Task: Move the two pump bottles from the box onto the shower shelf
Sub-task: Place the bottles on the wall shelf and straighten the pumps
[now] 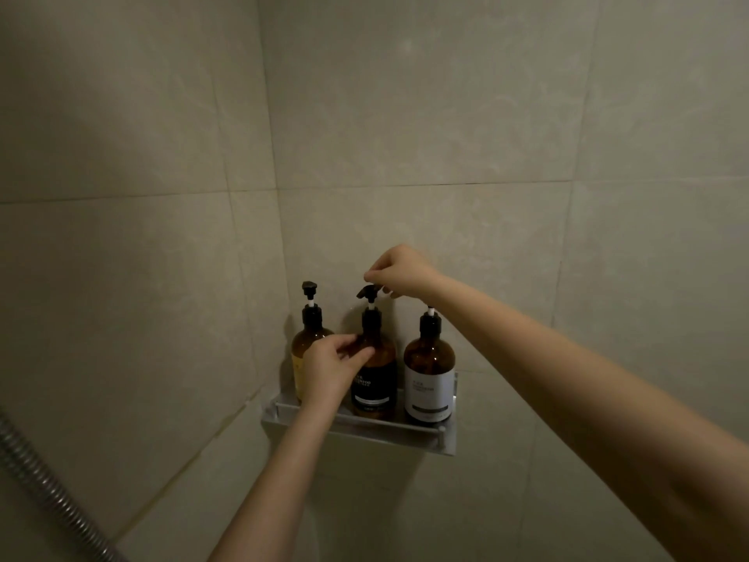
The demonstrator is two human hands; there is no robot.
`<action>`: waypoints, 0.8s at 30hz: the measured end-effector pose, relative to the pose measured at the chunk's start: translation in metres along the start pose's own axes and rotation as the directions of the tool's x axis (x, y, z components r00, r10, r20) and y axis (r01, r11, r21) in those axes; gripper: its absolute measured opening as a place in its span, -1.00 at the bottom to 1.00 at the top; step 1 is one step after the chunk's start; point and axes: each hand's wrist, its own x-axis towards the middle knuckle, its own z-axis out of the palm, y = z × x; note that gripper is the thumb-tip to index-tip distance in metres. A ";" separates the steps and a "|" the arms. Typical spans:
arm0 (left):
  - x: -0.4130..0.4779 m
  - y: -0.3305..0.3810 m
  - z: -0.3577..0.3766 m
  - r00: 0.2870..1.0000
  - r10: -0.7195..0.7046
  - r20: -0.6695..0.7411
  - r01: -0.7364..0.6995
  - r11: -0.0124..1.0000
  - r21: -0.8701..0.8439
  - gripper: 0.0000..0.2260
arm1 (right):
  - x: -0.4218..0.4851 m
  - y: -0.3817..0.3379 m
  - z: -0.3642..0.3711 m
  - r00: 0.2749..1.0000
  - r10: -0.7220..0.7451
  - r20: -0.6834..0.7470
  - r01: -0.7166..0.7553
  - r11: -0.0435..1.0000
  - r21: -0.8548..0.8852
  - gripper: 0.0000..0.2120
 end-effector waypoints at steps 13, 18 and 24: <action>0.000 0.001 -0.002 1.000 -0.021 0.020 0.022 0.999 -0.046 -0.60 | 0.013 -0.001 0.002 0.990 0.132 0.053 -0.131 0.991 -0.025 -0.63; 0.000 0.002 -0.002 1.000 -0.025 0.020 0.025 0.999 -0.033 -0.60 | 0.013 -0.001 0.004 0.991 0.123 0.050 -0.122 0.992 -0.035 -0.65; 0.000 0.004 -0.005 0.999 -0.010 0.049 0.011 1.000 -0.018 -0.59 | 0.013 -0.005 0.001 0.993 0.093 0.067 -0.085 0.990 -0.116 -0.65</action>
